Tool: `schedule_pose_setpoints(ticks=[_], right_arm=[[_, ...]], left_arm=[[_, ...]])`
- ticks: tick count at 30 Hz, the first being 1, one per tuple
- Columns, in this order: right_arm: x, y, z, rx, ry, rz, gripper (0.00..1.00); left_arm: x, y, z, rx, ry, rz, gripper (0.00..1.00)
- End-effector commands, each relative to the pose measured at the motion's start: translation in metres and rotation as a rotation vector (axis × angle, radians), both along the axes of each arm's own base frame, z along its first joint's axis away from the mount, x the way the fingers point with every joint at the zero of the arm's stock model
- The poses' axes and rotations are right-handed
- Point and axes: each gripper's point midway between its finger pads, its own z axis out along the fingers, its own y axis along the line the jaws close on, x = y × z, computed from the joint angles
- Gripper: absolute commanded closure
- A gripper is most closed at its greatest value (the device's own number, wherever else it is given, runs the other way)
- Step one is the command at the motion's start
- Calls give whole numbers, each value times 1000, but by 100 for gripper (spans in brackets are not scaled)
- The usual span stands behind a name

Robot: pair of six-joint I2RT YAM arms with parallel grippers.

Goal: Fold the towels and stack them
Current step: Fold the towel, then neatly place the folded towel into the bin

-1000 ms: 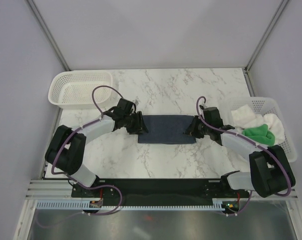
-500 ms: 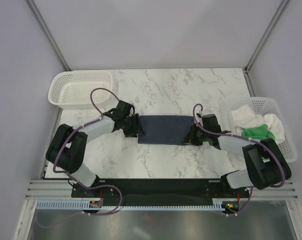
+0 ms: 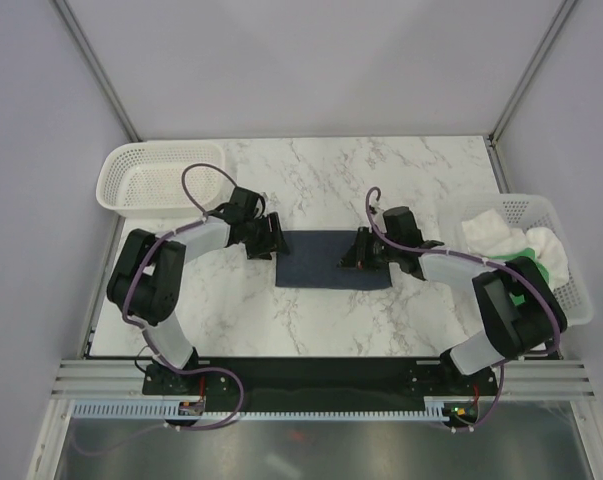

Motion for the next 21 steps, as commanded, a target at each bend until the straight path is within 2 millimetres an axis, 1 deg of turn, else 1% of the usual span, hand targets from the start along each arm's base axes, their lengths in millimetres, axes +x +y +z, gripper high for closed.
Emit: schedule_pose_setpoints(ticks=[1,2,3,4,5,6,8,9,11,15,20,21], right_arm=[[-4,39,7,96,-8,84,77],[-9,42,0,95,4,93,77],[-11,45,-3,102,-2,99,77],[-17,48,-13,88,16,108,77],[-25,44,-25,72,41,106,77],[-27,42,-30,69,38,101,77],[-36,32,-51,20,58,91,77],[-39,30,-56,7,65,91,77],[-44,27,-61,0,67,101,77],[-45,29,-61,20,70,108,77],[-43,31,-53,41,55,100,77],[-42,32,-50,45,47,99,77]], left_arm=[[3,-9,-4,-32,-21,-64,35],[3,-10,-7,-38,-13,-62,35],[3,-10,-10,-43,-8,-61,35],[1,-11,-15,-46,4,-63,35],[-2,-13,-18,-59,16,-71,35],[-3,-13,-19,-64,18,-74,36],[-7,-11,-25,-59,28,-71,37],[-8,-10,-27,-57,30,-69,39],[-10,-10,-30,-62,42,-66,41],[-15,-9,-38,-64,67,-58,49],[-22,-6,-44,-57,88,-41,52],[-22,-6,-44,-55,92,-31,54]])
